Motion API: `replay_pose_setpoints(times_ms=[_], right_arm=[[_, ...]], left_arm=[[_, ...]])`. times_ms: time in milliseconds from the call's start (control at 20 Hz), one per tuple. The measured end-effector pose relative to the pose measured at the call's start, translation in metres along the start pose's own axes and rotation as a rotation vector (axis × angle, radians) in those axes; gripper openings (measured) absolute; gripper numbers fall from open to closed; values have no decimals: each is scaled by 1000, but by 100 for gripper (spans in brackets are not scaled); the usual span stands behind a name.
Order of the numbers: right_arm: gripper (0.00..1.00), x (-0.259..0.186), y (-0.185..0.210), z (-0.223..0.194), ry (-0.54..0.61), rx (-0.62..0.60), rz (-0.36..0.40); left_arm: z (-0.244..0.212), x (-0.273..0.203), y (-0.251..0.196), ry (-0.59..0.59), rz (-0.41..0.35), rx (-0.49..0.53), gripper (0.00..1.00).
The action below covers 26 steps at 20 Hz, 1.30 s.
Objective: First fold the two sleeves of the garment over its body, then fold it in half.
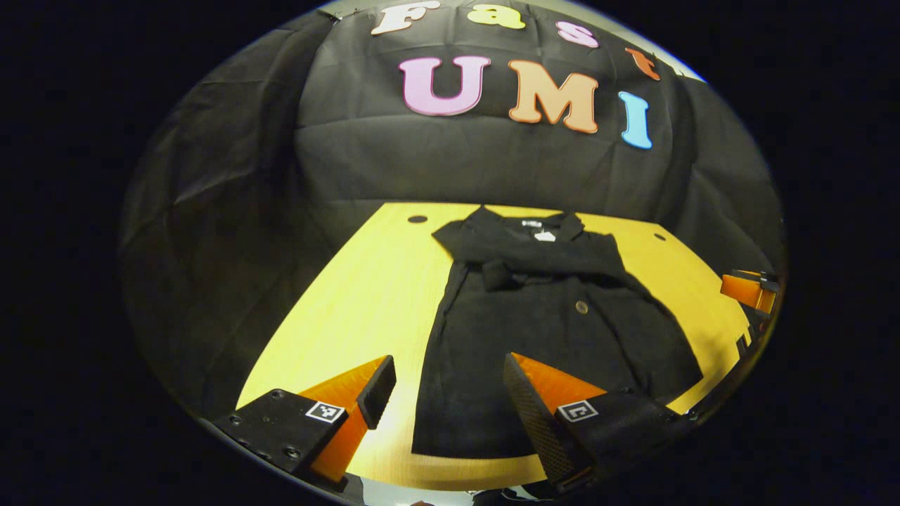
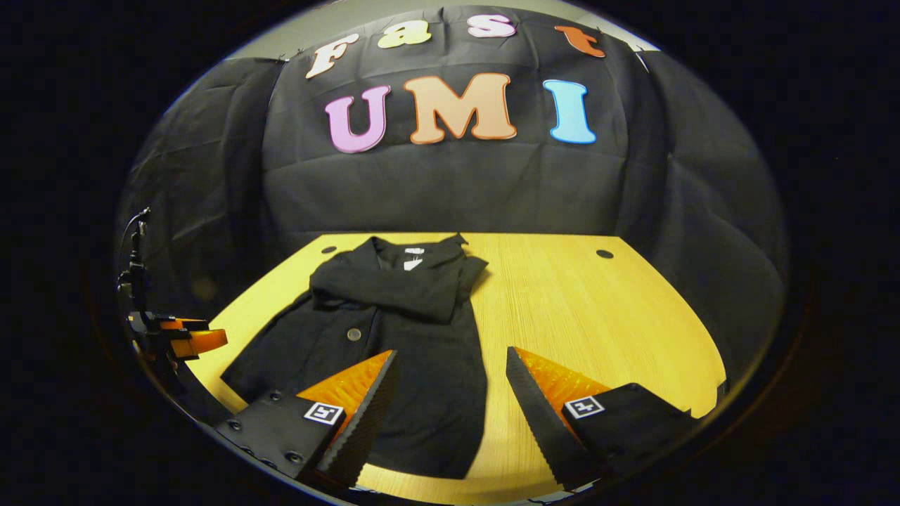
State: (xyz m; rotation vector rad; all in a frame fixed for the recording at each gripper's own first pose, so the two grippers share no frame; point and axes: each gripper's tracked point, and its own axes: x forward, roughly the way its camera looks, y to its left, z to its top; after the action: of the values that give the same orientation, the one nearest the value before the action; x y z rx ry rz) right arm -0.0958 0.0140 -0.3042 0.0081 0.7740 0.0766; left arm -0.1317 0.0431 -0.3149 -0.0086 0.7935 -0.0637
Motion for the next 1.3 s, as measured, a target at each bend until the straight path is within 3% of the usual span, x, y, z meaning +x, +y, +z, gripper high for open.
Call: replay_pose_setpoints(times_ms=[150,450,700,850,900,1000,1100,1250,1300], right_arm=[[94,1,2,-39,91,-16,-9],[99,11,6,-106,252,-30,-22],[96,9,4,-139,357,-53,-48],[99,14,6,-128,386,-30,-25],[94,13,9,-131,397,-8,-16],[80,14,16,-126,386,-12,3],[58,15,28,-124,383,-26,36],[14,18,33,-125,379,-47,54],[8,16,33,-125,389,-49,67]], left_arm=[[-32,5,9,64,12,-7,94],[-75,10,16,156,3,-23,95],[-82,11,13,160,-8,27,95],[-81,12,11,161,-19,31,94],[-82,12,8,160,-34,35,92],[-82,15,1,156,-63,43,80],[-79,15,-10,143,-112,24,58],[-76,20,-18,133,-154,-67,3],[-77,21,-19,146,-167,-97,1]])
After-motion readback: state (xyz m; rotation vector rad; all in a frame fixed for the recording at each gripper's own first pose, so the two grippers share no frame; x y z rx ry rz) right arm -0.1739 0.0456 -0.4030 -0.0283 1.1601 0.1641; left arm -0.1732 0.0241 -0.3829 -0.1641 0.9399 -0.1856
